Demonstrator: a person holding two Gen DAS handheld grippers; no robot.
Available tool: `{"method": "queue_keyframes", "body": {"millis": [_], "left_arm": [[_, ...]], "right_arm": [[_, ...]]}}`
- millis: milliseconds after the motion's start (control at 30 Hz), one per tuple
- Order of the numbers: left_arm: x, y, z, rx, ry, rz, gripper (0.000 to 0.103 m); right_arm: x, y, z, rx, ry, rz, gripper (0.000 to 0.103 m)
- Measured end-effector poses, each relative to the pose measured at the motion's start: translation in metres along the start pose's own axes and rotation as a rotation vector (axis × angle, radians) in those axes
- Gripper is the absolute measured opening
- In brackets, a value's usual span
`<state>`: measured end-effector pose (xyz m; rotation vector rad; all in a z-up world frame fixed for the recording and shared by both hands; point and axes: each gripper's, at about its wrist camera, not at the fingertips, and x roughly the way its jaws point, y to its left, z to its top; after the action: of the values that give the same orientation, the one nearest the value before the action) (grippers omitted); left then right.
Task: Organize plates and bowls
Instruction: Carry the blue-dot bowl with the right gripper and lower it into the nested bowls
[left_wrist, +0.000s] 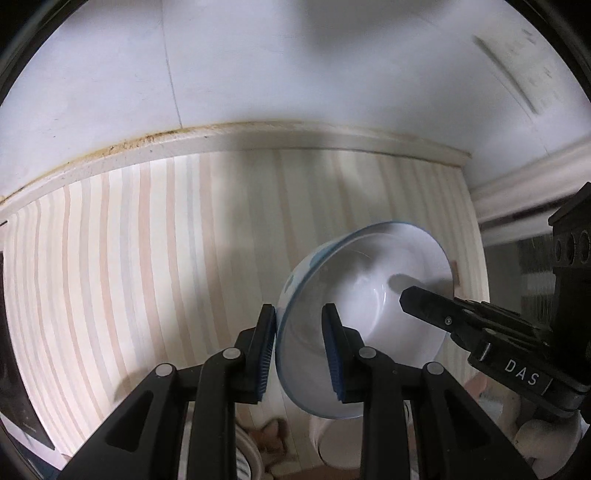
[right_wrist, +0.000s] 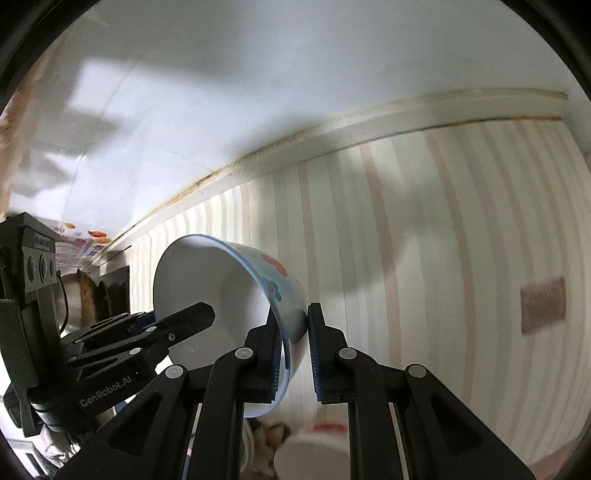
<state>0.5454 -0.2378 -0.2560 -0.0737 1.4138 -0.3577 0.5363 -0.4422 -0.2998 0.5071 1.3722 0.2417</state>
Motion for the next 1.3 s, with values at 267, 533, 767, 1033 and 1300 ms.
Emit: {"method": "queue_keyframes", "body": {"millis": [267,533,767,1033,1300], "left_arm": [[-0.013,-0.022,-0.048,0.078,0.043,-0.028,0.023],[0.007,-0.04,-0.084,0.118,0.113,-0.035,0.023],[0.031,-0.054,-0.099,0.16,0.157,0.011,0.023],[0.049,-0.065,-0.109,0.22,0.174,0.084,0.023],[0.056,-0.069,-0.114,0.268,0.171,0.154,0.023]], "right_arm": [[-0.05,-0.011,-0.075,0.036,-0.015,-0.002,0.015],[-0.065,-0.042,-0.144,0.112,0.028,0.011,0.015],[-0.049,-0.066,-0.173,0.162,0.069,0.009,0.015],[-0.027,-0.079,-0.177,0.185,0.111,-0.008,0.015],[-0.013,-0.08,-0.176,0.192,0.15,-0.012,0.015]]}}
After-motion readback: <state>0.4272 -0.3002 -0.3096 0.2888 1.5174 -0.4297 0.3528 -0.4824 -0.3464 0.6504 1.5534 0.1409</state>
